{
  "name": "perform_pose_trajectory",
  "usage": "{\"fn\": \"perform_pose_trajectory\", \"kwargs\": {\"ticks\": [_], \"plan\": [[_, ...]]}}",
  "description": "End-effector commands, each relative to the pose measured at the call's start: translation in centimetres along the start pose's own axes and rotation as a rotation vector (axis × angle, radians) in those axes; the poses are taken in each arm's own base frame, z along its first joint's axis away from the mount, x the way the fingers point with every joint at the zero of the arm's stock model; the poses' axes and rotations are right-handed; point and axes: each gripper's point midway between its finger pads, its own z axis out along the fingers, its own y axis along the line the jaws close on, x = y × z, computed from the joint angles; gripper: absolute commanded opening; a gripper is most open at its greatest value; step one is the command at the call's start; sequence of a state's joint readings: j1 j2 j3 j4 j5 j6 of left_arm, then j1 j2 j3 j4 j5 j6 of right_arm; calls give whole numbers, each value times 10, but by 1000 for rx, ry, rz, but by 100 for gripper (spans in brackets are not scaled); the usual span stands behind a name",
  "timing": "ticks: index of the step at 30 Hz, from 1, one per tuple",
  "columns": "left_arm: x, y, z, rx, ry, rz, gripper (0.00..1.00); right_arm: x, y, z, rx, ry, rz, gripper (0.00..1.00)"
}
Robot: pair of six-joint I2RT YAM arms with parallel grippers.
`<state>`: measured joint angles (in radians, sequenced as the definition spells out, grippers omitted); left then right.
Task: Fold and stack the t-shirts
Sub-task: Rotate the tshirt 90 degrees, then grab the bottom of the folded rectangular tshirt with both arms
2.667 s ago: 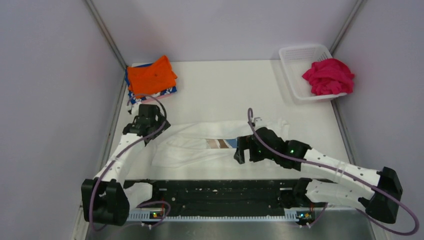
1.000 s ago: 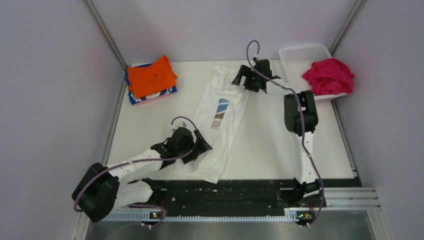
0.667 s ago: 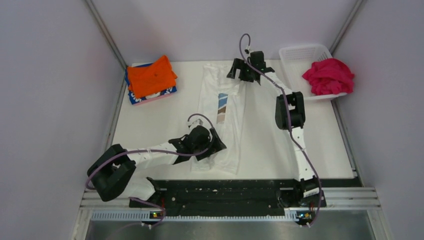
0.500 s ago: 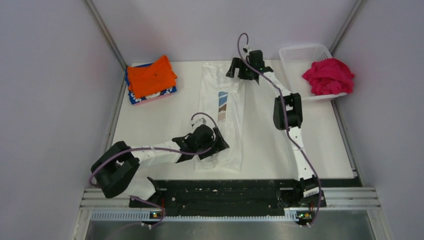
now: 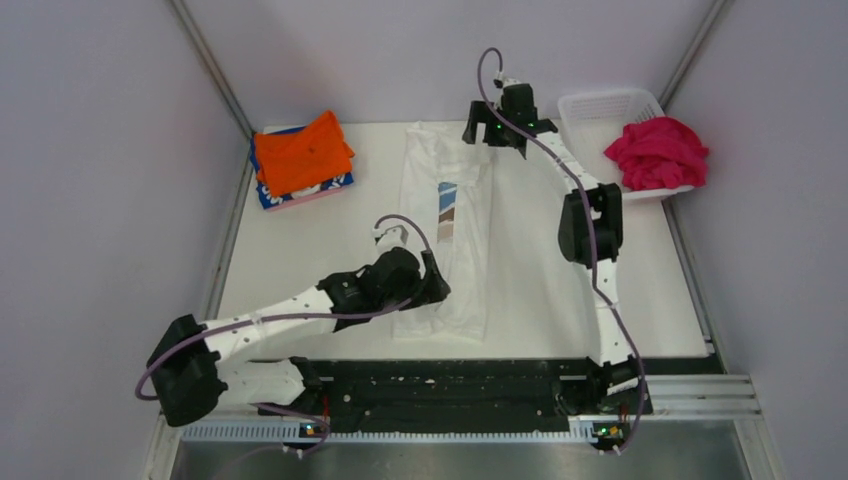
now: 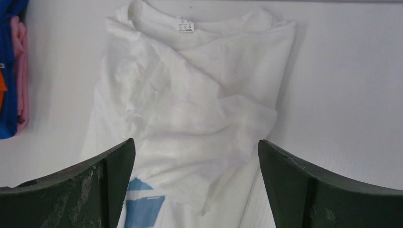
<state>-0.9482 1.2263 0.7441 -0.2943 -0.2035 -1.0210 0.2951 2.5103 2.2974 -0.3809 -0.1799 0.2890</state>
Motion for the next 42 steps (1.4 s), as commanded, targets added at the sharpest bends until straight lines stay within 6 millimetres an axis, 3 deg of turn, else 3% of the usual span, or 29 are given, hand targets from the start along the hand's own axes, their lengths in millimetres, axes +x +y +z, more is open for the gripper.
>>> {"fn": "perform_pose_trajectory", "kwargs": {"ticks": [1,5,9,10,13,17,22,27,29,37,42], "plan": [[-11,42,-35,-126,-78,29,99,-80,33,-88,37,-184,-54,99],[-4,75,-44,-169,-115,9,99,-48,26,-126,90,-118,-22,99],[12,88,-41,-176,-65,21,99,23,19,-173,176,-37,67,99],[16,89,-40,-179,-49,28,99,32,25,-194,180,-60,81,99],[25,90,-34,-190,3,58,99,99,42,-226,183,-26,98,99],[36,99,-27,-240,58,95,97,176,51,-255,182,38,158,97],[46,105,-12,-262,92,104,89,247,69,-277,103,154,133,95],[57,109,-4,-258,120,90,79,299,82,-292,51,277,143,94],[60,117,-4,-299,134,92,68,317,91,-297,19,332,138,92],[68,129,-5,-339,172,107,30,353,101,-314,0,459,119,84],[72,131,-8,-337,180,84,5,367,105,-317,-30,493,148,74]]}}
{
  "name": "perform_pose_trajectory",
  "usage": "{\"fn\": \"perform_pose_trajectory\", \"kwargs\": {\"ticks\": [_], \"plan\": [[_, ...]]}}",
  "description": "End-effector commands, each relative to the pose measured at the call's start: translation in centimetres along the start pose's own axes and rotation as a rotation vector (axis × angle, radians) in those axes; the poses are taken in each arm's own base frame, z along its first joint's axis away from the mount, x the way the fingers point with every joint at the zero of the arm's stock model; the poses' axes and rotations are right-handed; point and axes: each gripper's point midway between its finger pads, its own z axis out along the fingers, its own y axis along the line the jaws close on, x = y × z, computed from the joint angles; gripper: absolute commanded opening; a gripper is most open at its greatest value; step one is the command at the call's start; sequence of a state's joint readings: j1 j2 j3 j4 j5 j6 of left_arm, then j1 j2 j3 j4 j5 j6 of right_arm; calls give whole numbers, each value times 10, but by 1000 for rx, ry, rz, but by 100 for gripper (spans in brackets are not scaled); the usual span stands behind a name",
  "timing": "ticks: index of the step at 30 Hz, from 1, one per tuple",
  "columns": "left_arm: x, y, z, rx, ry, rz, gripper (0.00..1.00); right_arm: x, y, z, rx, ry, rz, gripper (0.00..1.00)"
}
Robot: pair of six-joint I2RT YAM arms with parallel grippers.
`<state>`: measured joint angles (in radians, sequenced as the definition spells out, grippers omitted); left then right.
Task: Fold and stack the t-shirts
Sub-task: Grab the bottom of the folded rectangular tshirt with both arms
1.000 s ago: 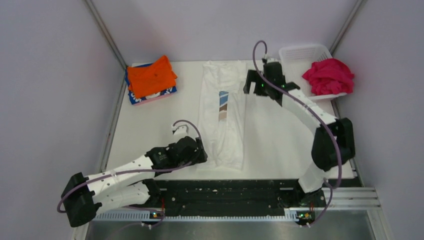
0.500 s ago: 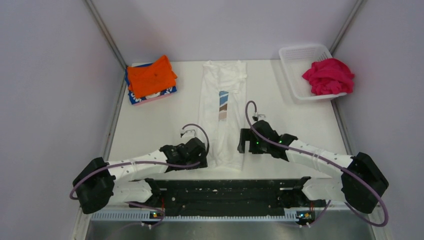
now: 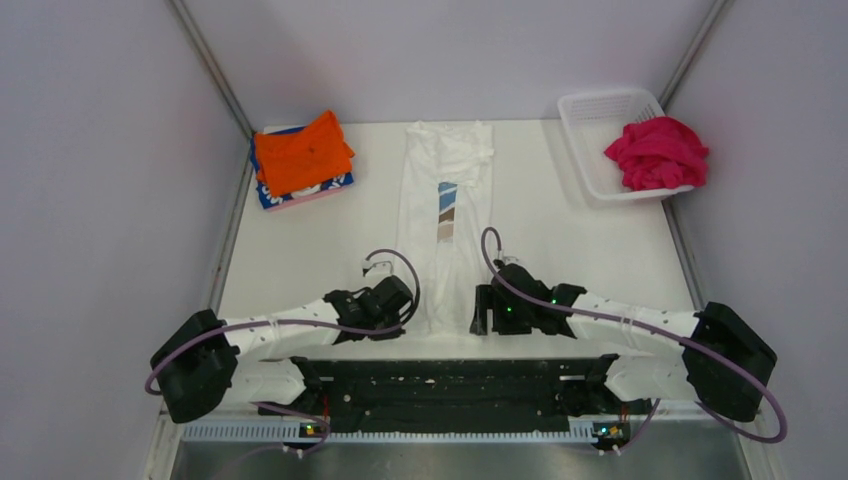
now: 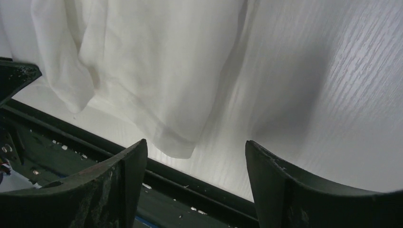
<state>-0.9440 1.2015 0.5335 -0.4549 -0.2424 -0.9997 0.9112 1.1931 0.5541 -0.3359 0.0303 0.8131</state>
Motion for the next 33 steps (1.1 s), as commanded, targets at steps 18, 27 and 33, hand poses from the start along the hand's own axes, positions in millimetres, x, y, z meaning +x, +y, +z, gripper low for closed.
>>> {"fn": "perform_pose_trajectory", "kwargs": {"ticks": [18,27,33], "plan": [[14,26,-8,-42,19,-48,0,39,-18,21,60,89,75,0],[35,36,-15,-9,89,-29,0,57,-11,-1,-70,106,45,0],[33,24,-30,55,97,-27,0,56,7,-5,-152,103,39,0]]}}
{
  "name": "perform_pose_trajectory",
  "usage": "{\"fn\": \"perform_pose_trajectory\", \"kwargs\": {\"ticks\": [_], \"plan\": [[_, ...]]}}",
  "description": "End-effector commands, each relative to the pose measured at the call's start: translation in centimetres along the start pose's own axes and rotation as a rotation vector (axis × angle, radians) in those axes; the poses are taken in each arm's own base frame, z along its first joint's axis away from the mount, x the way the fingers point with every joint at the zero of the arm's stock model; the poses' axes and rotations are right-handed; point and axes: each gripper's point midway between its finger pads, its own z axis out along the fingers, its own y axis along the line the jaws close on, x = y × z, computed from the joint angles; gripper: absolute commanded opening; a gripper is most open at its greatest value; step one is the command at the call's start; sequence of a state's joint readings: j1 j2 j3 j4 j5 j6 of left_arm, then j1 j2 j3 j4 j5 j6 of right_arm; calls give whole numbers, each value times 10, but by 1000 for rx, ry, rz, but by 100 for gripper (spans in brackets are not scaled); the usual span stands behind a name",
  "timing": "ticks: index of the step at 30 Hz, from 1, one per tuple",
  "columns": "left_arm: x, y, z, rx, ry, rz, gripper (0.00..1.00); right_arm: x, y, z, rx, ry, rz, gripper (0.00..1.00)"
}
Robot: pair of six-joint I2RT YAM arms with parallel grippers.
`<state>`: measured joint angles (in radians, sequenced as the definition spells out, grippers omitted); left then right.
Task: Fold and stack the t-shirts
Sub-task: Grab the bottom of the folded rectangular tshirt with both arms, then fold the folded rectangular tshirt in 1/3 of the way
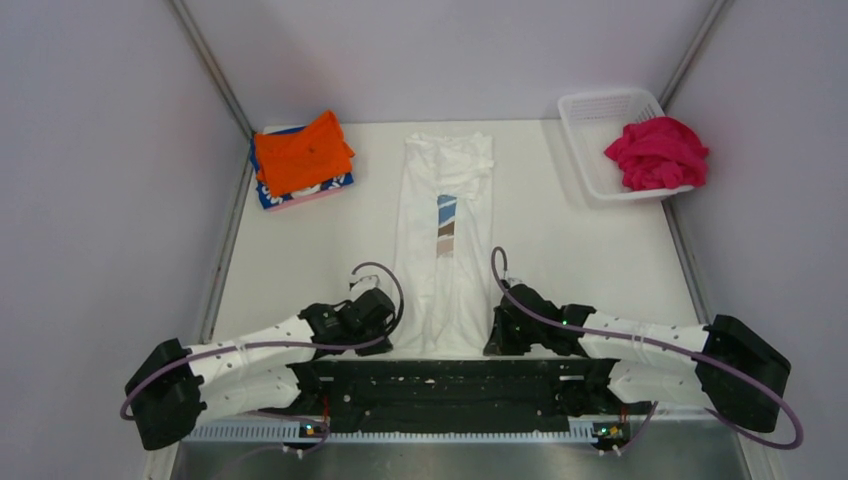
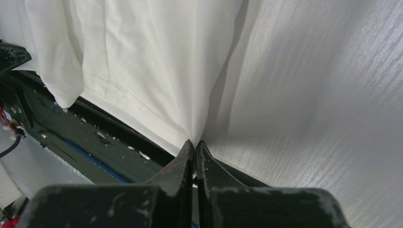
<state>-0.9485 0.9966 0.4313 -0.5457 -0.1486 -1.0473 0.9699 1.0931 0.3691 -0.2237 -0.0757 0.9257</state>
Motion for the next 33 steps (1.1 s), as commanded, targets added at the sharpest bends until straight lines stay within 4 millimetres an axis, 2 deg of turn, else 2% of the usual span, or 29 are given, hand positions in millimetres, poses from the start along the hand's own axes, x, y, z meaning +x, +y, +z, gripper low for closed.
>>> {"fn": "perform_pose_trajectory", "kwargs": {"ticks": [1,5,9,12,15,18,21,25,29,33], "plan": [[2,1,-15,15,12,15,0,4,11,-6,-46,10,-26,0],[-14,-20,-32,111,-49,16,0,-9,25,-16,-87,-40,-32,0],[-40,-44,-43,190,-154,14,0,-35,37,-32,-95,-146,-54,0],[-68,-64,-50,228,-259,26,0,-64,45,-41,-83,-242,-75,0],[-109,-77,-60,204,-375,19,0,-102,51,-48,-79,-339,-74,0],[-148,-86,-56,210,-429,-1,0,-140,58,-54,-110,-402,-77,0],[-185,-92,-44,204,-446,-4,0,-180,48,-55,-56,-461,-81,0],[-232,-101,-40,167,-501,15,0,-221,40,-51,-14,-507,-81,0],[-269,-102,-27,127,-512,25,0,-262,35,-49,4,-540,-75,0],[-298,-93,-5,75,-488,25,0,-289,30,-38,-12,-552,-55,0]]}}
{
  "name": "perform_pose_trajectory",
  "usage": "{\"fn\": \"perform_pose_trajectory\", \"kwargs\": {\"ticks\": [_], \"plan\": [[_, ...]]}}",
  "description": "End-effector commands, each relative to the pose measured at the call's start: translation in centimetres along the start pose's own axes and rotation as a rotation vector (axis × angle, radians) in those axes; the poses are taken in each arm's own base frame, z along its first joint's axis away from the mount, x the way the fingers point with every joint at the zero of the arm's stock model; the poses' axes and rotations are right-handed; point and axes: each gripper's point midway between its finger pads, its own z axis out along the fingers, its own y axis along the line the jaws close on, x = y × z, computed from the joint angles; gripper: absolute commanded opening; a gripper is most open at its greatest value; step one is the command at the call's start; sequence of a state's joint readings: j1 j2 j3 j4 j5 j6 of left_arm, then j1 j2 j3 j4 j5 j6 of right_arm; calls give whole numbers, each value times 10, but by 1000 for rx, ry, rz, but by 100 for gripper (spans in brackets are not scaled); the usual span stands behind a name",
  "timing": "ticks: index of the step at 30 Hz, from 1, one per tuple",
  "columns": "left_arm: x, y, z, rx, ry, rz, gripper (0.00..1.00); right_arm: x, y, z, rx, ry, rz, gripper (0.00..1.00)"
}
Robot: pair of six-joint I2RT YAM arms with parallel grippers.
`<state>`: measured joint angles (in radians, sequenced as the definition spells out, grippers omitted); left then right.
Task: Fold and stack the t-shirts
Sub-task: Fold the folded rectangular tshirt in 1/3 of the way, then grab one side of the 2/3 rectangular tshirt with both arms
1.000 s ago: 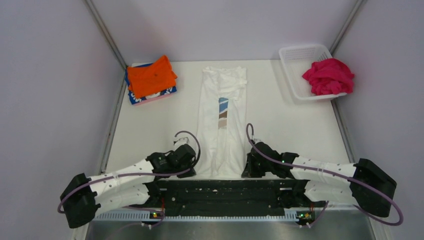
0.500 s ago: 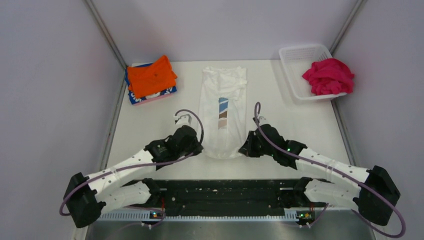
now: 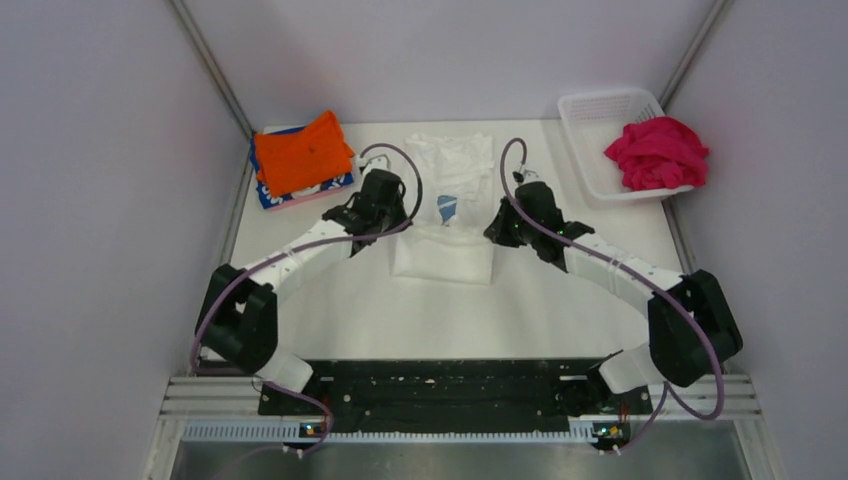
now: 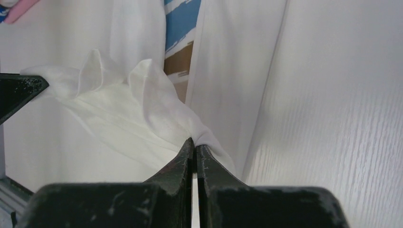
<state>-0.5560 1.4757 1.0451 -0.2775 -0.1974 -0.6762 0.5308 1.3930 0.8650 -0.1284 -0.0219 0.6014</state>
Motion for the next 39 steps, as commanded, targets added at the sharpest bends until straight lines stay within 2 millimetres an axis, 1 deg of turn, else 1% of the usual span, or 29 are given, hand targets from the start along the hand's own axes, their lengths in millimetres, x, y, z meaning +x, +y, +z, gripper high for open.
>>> {"fn": "perform_pose_trajectory", "kwargs": {"ticks": [1,4,5,6,7,10,11,12,13,14,15,16,18,19,21,23,24,25,27,28,29,31,33,35,37,38,39], "plan": [[-39,-4,27,18,-42,35,0,-46,12,17,-70,-85,-16,0],[-49,-3,47,9,-32,46,0,-55,3,32,-61,-79,-1,0],[-50,-1,54,2,-21,49,0,-55,0,37,-59,-69,2,0],[-53,1,59,-6,-15,48,0,-59,-1,42,-67,-71,4,0],[-54,3,66,-13,-6,48,0,-58,-3,51,-73,-57,4,0],[-52,7,84,-12,35,53,0,-61,-10,69,-82,-32,17,0],[-51,7,90,-9,45,50,3,-63,-13,74,-80,-29,25,1],[-53,6,96,-4,50,46,11,-64,-17,81,-76,-30,34,7],[-54,6,102,-1,55,40,18,-68,-21,90,-81,-39,37,9],[-59,8,107,-8,46,31,26,-80,-20,98,-98,-65,43,13],[-68,12,113,-21,29,15,35,-89,-21,106,-112,-63,54,21],[-78,14,117,-24,14,-5,42,-100,-21,113,-135,-67,68,34],[-101,20,121,-13,-14,-53,68,-122,-27,126,-144,-88,103,53],[-115,17,119,22,-21,-67,75,-134,-28,128,-138,-101,110,61],[-136,9,110,93,-39,-79,87,-146,-33,127,-110,-112,122,69],[-148,10,98,95,-69,-72,98,-150,-35,120,-88,-128,112,77],[-148,11,92,90,-73,-68,99,-147,-36,115,-86,-129,104,84],[-144,12,85,93,-65,-60,99,-142,-36,110,-88,-124,97,92],[-127,17,71,102,-32,-60,99,-124,-39,99,-91,-102,90,98],[-113,20,65,104,-5,-68,99,-117,-38,88,-97,-104,85,99],[-99,23,60,104,20,-80,99,-104,-40,82,-95,-92,88,99],[-71,31,44,98,69,-102,99,-83,-36,67,-101,-80,59,99],[-42,41,31,76,106,-116,99,-63,-22,57,-120,-48,-10,99],[-19,52,18,55,123,-133,99,-46,0,52,-166,-14,-77,99],[-4,59,3,49,127,-149,99,-31,27,53,-236,12,-137,99],[2,61,-4,50,124,-157,99,-26,39,56,-269,18,-153,99],[10,65,-9,42,127,-162,99,-17,54,61,-308,38,-168,99]]}}
